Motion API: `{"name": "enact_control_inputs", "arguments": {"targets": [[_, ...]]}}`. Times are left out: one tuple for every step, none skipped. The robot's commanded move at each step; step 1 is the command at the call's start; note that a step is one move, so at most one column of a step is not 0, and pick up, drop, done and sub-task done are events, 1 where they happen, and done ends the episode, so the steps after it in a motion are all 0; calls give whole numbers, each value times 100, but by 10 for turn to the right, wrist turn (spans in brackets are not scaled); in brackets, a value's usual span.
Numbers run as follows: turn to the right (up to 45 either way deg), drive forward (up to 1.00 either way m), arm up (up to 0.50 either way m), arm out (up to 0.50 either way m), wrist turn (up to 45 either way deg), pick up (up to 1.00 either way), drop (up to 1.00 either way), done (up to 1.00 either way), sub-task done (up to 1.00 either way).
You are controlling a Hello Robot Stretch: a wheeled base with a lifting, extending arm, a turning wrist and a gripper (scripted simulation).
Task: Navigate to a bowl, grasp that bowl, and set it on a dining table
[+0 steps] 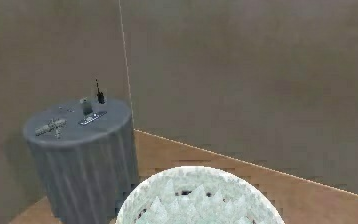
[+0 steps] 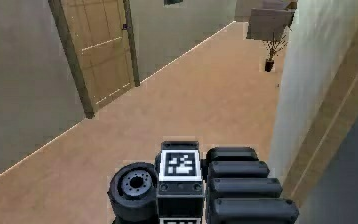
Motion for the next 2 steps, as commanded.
{"name": "enact_control_inputs", "arguments": {"targets": [[0,95,0,0,0,0,0,0,0],[450,0,0,0,0,0,0,0,0]]}}
